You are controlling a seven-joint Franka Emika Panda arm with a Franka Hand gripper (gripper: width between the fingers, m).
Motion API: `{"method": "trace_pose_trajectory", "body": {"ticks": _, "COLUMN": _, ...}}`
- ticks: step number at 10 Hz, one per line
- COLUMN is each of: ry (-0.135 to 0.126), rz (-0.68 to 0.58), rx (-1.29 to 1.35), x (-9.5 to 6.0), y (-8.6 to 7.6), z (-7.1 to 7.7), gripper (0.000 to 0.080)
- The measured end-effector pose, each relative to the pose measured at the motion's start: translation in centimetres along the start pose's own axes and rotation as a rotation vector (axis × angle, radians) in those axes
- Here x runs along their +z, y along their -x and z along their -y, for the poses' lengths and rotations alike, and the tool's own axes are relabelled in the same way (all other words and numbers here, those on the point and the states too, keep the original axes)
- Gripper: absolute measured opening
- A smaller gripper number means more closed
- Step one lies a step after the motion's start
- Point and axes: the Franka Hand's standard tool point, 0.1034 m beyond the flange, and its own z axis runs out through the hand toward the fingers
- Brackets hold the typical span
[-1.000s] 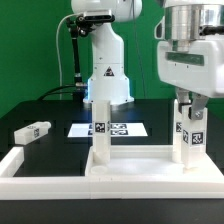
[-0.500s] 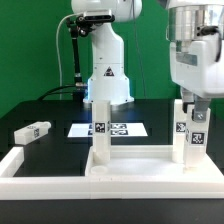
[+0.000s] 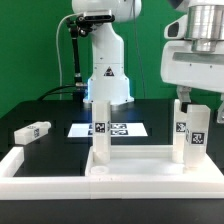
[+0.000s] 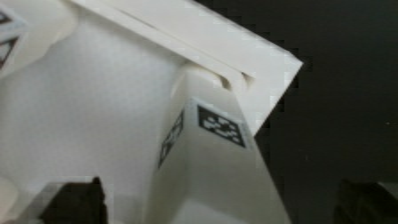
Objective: Assemble desk
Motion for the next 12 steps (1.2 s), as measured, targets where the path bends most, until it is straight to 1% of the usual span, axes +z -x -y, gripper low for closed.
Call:
{"method": "trace_pose_trajectory", "body": {"ticks": 1, "ry": -0.001, "rz": -0.001, "rx": -0.063, "x": 0.0, "y": 0.0, "z": 0.0, "gripper": 0.0649}}
{"method": "trace_pose_trajectory", "body": {"ticks": 2, "ry": -0.043, "rz": -0.001, "rx": -0.133, "x": -0.1, "y": -0.3, "z": 0.3, "gripper": 0.0649}}
{"method": "trace_pose_trajectory", "body": {"ticks": 3, "ry": -0.152, "rz": 0.004, "rx": -0.139, "x": -0.3, "y": -1.1, "z": -0.2, "gripper": 0.0649}}
{"method": "trace_pose_trajectory", "body": {"ticks": 4, "ry": -0.169, "rz": 0.015, "rx": -0.191, "x": -0.1, "y": -1.3, "z": -1.1, "gripper": 0.0649}}
{"method": "trace_pose_trajectory", "body": {"ticks": 5, "ry": -0.183, "rz": 0.008, "rx": -0.212, "x": -0.1, "y": -0.9, "z": -0.6, "gripper": 0.0649}}
{"method": "trace_pose_trajectory", "body": {"ticks": 6, "ry": -0.185, "rz": 0.004, "rx": -0.274, "x": -0.1, "y": 0.0, "z": 0.0, "gripper": 0.0649}}
{"method": "trace_pose_trajectory", "body": {"ticks": 7, "ry": -0.184, "rz": -0.006, "rx": -0.362, "x": 0.0, "y": -0.4, "z": -0.2, "gripper": 0.0649}}
{"method": "trace_pose_trajectory", "body": {"ticks": 9, "ry": -0.18, "rz": -0.012, "rx": -0.403, "x": 0.1, "y": -0.7, "z": -0.3, "gripper": 0.0649}}
{"method": "trace_pose_trajectory", "body": {"ticks": 10, "ry": -0.169, "rz": -0.038, "rx": -0.582, "x": 0.1, "y": -1.2, "z": -0.5, "gripper": 0.0649}}
{"method": "trace_pose_trajectory", "body": {"ticks": 11, "ry": -0.165, "rz": -0.043, "rx": -0.695, "x": 0.5, "y": -1.1, "z": -0.6, "gripper": 0.0649}}
{"method": "trace_pose_trajectory", "body": {"ticks": 12, "ry": -0.163, "rz": -0.039, "rx": -0.747, "x": 0.8, "y": -1.0, "z": -0.7, "gripper": 0.0649}}
